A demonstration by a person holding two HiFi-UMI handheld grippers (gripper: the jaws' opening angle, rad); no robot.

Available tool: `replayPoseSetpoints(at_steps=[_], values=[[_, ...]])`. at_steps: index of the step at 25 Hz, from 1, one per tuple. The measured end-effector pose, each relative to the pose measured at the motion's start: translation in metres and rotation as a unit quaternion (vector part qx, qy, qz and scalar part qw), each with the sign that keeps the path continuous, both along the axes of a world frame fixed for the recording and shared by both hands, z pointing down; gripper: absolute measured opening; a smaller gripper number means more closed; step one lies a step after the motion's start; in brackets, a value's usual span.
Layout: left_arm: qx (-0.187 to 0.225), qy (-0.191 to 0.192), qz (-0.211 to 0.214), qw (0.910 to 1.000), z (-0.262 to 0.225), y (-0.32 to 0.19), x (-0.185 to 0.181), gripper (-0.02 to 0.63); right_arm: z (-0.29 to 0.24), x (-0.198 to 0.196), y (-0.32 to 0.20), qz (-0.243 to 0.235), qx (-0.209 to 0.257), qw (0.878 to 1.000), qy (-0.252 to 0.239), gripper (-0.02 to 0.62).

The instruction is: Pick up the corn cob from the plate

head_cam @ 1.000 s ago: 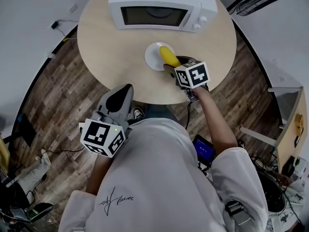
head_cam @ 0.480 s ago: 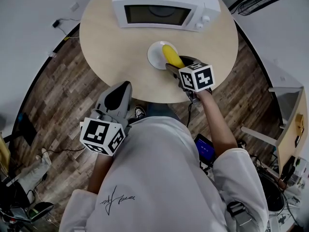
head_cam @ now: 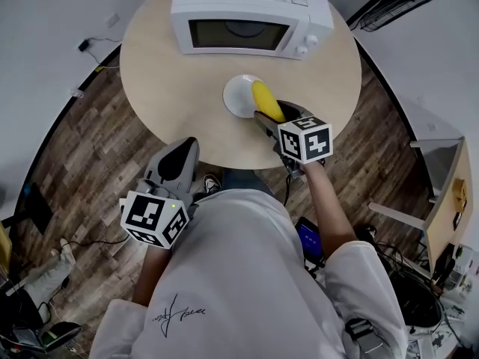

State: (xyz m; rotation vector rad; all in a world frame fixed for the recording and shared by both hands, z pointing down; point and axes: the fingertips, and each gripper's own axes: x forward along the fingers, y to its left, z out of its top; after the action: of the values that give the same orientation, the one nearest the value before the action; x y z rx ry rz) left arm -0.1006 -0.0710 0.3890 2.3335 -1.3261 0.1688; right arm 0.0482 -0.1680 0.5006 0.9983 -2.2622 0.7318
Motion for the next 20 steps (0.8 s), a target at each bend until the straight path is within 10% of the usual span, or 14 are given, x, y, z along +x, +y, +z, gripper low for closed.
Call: replayPoseSetpoints(at_steps=[20], values=[[0.002, 0.023, -0.029, 0.9993, -0.009, -0.005, -0.026, -0.009, -0.057, 0.018, 0.022, 0.089, 0.053, 0.993, -0.061, 0.265]])
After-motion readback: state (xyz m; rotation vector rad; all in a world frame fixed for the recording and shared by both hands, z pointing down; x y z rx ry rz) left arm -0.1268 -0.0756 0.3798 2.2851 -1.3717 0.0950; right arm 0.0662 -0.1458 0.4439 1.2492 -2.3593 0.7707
